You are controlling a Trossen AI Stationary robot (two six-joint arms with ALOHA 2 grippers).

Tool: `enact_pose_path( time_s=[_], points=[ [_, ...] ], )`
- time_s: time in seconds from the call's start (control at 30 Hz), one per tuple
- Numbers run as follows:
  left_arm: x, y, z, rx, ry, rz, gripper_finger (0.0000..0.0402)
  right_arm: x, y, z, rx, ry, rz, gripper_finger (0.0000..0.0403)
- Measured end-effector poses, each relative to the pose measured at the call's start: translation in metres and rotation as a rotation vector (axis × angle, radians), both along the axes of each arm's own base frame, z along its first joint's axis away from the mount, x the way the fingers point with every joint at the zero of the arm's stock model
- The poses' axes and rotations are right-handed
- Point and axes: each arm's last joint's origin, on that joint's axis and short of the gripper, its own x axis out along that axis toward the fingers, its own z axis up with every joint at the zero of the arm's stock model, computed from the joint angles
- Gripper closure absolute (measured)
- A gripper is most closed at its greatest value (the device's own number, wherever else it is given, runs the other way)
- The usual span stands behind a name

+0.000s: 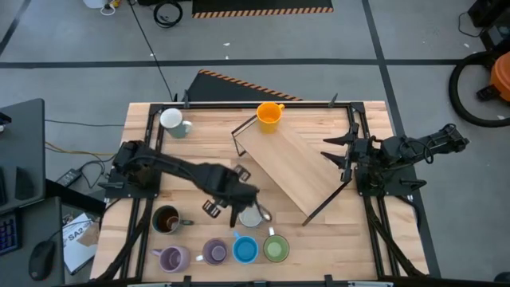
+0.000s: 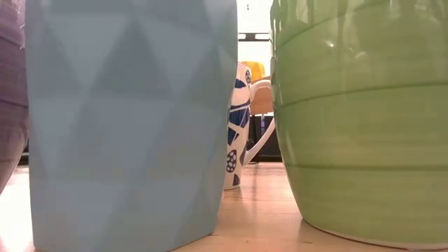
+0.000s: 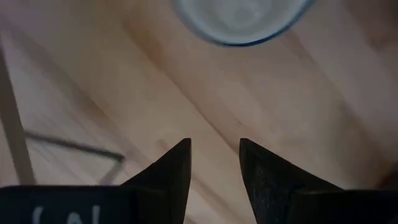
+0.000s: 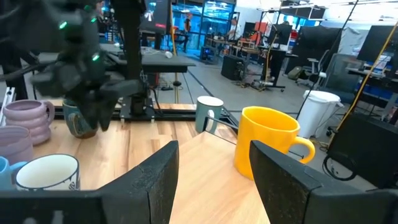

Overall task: Place coffee mugs
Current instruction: Put the blue patterned mug on the shelf

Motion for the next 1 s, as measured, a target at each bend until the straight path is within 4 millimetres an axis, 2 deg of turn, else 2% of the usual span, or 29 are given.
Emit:
enact_pose_path(
  time_s=[0.13, 0.47, 1.0],
  points=[
    [0.0, -0.018, -0.008, 0.046, -0.026, -0.245, 0.026, 0.0, 0.0, 0.0, 0.005, -0.003, 0.0, 0.02],
    [0.0, -0.046, -0.012, 0.111, -0.078, -0.608, 0.026, 0.0, 0.0, 0.0, 0.026, -0.009, -0.001, 0.02],
    [0.012, -0.046, -0.045, 0.097, 0.013, -0.795, 0.026, 0.002, 0.001, -0.001, 0.045, 0.002, -0.001, 0.02]
  ],
)
